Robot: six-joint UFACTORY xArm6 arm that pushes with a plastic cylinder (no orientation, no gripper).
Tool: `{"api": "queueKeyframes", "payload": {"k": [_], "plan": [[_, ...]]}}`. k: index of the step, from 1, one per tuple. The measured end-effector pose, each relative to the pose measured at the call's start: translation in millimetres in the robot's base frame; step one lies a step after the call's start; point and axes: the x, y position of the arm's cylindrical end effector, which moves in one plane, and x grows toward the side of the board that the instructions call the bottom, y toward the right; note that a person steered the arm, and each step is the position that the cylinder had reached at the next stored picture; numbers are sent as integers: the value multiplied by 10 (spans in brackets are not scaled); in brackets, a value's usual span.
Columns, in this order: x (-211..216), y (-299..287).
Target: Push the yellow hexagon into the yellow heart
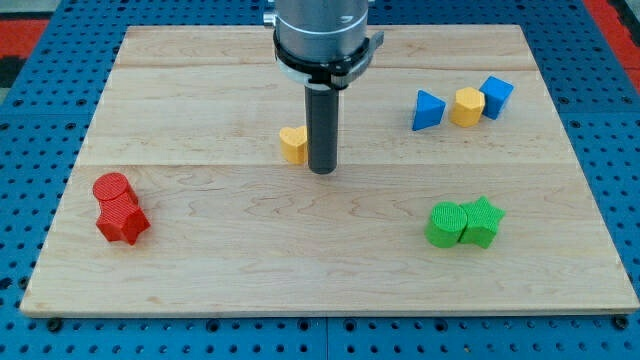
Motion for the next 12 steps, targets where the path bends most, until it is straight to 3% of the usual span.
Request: {"api": "queueKeyframes", "payload": {"k": [1, 2, 4, 5, 8, 9, 11, 12], "plan": [[-325, -576], [-379, 41], [-599, 2417], [-692, 2799], [-1235, 1190], [-1246, 413], [-1820, 685], [-1788, 290]]}}
